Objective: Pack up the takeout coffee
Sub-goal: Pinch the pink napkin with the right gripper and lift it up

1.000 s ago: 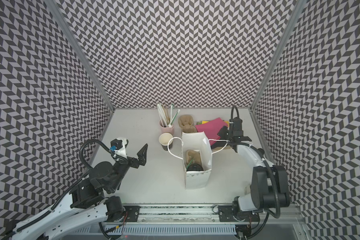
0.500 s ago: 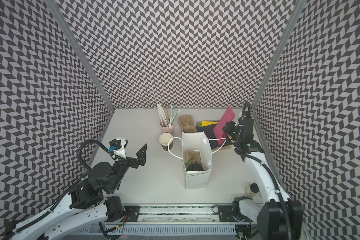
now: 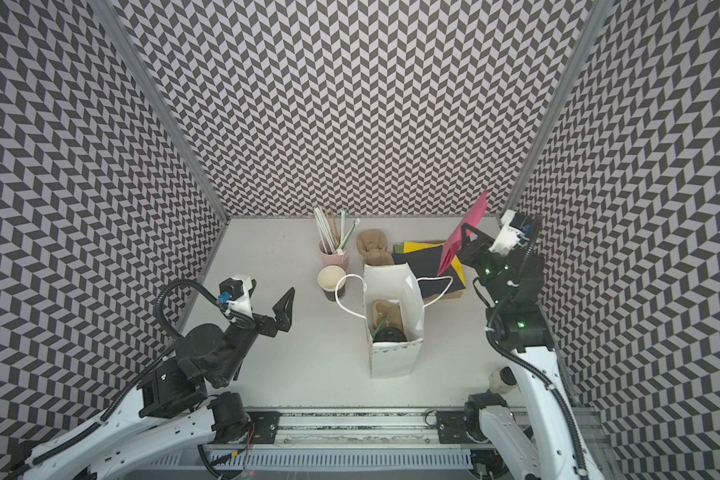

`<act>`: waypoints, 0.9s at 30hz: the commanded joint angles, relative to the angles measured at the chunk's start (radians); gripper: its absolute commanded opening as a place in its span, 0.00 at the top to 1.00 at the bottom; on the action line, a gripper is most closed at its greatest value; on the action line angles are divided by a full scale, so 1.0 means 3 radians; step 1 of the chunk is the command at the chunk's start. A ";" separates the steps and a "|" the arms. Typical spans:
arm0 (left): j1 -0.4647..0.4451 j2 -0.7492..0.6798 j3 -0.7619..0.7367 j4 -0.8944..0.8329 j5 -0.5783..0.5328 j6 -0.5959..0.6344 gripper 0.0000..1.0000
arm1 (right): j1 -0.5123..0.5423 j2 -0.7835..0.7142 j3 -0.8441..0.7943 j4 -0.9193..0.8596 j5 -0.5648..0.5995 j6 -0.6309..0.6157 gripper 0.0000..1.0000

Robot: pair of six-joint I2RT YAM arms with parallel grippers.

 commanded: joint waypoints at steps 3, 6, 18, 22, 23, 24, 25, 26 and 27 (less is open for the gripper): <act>0.0014 -0.0025 -0.0021 0.0074 0.0026 -0.0033 0.00 | -0.0009 -0.0302 0.0344 0.0370 -0.0423 0.0012 1.00; 0.0016 -0.0025 -0.0017 0.0070 0.0032 -0.0037 0.00 | 0.0017 -0.0375 0.0523 0.0333 -0.0607 0.0030 1.00; 0.0015 -0.0033 -0.0025 0.0069 0.0033 -0.0041 0.00 | 0.0207 -0.0593 0.0661 0.0610 -0.1721 0.0405 1.00; 0.0015 -0.0012 -0.0021 0.0071 0.0038 -0.0041 0.00 | 0.0266 -0.0752 0.0504 0.0510 -0.1789 0.0385 1.00; 0.0017 -0.0007 -0.0021 0.0069 0.0036 -0.0040 0.00 | 0.0271 -0.0775 0.0459 0.0483 -0.1816 0.0377 1.00; 0.0015 -0.0002 -0.0019 0.0068 0.0038 -0.0040 0.00 | 0.0279 -0.0802 0.0403 0.0480 -0.1841 0.0386 1.00; 0.0016 0.0001 -0.0019 0.0069 0.0038 -0.0041 0.00 | 0.0285 -0.0818 0.0366 0.0468 -0.1854 0.0397 1.00; 0.0016 0.0008 -0.0021 0.0068 0.0031 -0.0041 0.00 | 0.0284 -0.0840 0.0330 0.0450 -0.1880 0.0393 1.00; 0.0013 0.0015 -0.0019 0.0069 0.0027 -0.0041 0.00 | 0.0289 -0.0860 0.0278 0.0460 -0.1915 0.0396 1.00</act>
